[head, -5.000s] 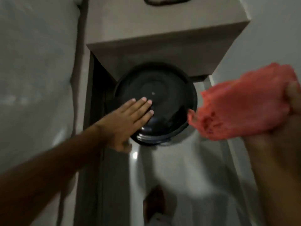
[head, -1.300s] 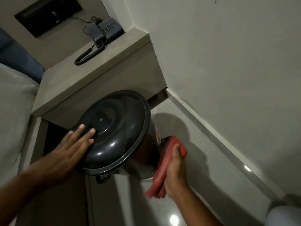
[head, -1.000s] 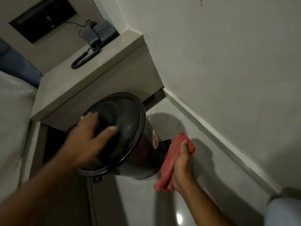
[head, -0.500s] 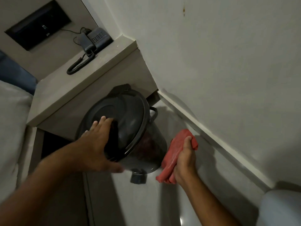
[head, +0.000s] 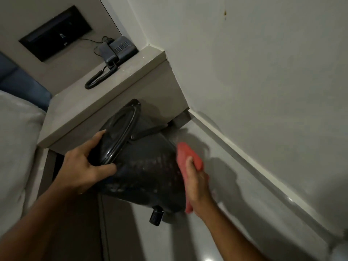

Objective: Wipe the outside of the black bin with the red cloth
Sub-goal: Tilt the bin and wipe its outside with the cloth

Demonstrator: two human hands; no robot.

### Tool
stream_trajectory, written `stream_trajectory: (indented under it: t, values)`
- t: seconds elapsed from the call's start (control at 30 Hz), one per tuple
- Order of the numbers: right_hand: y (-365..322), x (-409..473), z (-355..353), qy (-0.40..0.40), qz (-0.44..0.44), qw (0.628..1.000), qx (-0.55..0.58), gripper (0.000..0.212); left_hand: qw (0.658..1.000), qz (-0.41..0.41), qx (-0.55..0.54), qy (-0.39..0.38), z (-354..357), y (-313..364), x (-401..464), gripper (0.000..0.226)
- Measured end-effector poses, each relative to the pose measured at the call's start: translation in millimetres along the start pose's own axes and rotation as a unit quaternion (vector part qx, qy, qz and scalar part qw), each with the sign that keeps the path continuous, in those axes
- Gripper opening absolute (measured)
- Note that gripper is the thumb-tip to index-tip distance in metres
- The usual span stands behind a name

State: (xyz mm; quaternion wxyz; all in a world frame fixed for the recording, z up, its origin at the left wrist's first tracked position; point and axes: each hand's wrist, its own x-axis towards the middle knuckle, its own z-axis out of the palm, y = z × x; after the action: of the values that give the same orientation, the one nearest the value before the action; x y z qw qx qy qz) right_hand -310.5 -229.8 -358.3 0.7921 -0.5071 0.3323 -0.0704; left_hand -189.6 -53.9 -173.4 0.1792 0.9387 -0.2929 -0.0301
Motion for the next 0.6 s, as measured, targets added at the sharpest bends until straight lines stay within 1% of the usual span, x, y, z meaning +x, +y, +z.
stream_trajectory:
  t: [0.07, 0.13, 0.17, 0.23, 0.27, 0.33, 0.37, 0.4, 0.47, 0.5, 0.53, 0.57, 0.6]
  values:
    - [-12, 26, 19, 0.016, -0.009, 0.997, -0.071, 0.088, 1.0, -0.013, -0.02, -0.001, -2, -5, 7, 0.088]
    - [-32, 52, 32, 0.057, -0.009, 0.992, -0.113, 0.074, 0.999, -0.029, -0.031, 0.015, 2, -3, 14, 0.098]
    - [-40, 59, 42, 0.07, -0.04, 0.99, -0.116, 0.069, 0.999, -0.036, -0.027, 0.026, 5, -1, 18, 0.104]
    - [-47, 56, 73, 0.103, -0.167, 0.972, -0.126, 0.064, 0.998, -0.045, -0.009, 0.048, 12, 6, 26, 0.113]
    - [-45, 43, 90, 0.135, -0.232, 0.953, -0.138, 0.064, 0.997, -0.05, 0.004, 0.054, 14, 12, 29, 0.116]
    - [-26, 5, 122, 0.196, -0.324, 0.907, -0.187, 0.061, 0.997, -0.06, 0.023, 0.046, 13, 23, 35, 0.119]
    - [-9, -12, 130, 0.195, -0.357, 0.886, -0.222, 0.063, 0.997, -0.068, 0.026, 0.037, 11, 27, 38, 0.12]
    - [11, -27, 133, 0.176, -0.39, 0.86, -0.277, 0.065, 0.996, -0.076, 0.029, 0.029, 8, 30, 38, 0.119]
    - [47, -41, 124, 0.138, -0.463, 0.78, -0.397, 0.073, 0.995, -0.092, 0.043, 0.012, 4, 33, 39, 0.116]
    - [53, -38, 119, 0.138, -0.479, 0.761, -0.416, 0.077, 0.994, -0.096, 0.048, -0.002, 3, 35, 39, 0.114]
    - [48, -32, 119, 0.162, -0.466, 0.771, -0.404, 0.079, 0.994, -0.094, 0.052, -0.018, 3, 39, 40, 0.108]
    - [33, -25, 123, 0.203, -0.421, 0.806, -0.363, 0.078, 0.994, -0.085, 0.057, -0.03, 5, 42, 44, 0.096]
    - [14, -17, 133, 0.258, -0.356, 0.849, -0.292, 0.076, 0.995, -0.073, 0.065, -0.035, 7, 47, 51, 0.081]
